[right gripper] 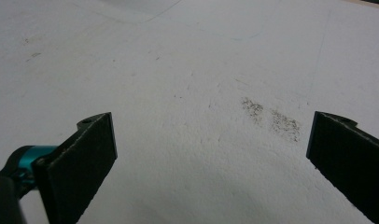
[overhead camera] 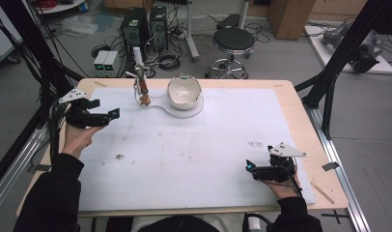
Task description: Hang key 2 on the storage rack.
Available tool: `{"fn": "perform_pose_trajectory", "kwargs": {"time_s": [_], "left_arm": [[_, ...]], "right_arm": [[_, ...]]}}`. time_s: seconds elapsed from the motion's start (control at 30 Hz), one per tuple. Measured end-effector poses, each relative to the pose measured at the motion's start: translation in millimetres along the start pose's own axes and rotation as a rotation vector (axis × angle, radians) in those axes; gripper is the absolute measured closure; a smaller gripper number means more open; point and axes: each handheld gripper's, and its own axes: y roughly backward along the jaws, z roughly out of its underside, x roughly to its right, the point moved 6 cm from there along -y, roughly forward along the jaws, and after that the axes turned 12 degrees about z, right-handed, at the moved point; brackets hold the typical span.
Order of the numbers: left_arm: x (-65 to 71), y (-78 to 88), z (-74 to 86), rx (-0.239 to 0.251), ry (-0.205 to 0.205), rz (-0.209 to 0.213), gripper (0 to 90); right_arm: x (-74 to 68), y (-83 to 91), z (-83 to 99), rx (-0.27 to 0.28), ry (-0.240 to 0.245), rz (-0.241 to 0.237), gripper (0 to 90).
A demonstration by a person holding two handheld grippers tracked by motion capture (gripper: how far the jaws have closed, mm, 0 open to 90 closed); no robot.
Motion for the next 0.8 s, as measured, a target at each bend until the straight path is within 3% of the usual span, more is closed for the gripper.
{"fn": "perform_pose_trajectory", "kwargs": {"time_s": [0.8], "left_arm": [[22.8,14.2,32.4,0.006,-0.011,0.015,1.7]], "right_arm": [[-2.1,1.0,-0.2,0.000,0.005,-0.005,0.7]]}}
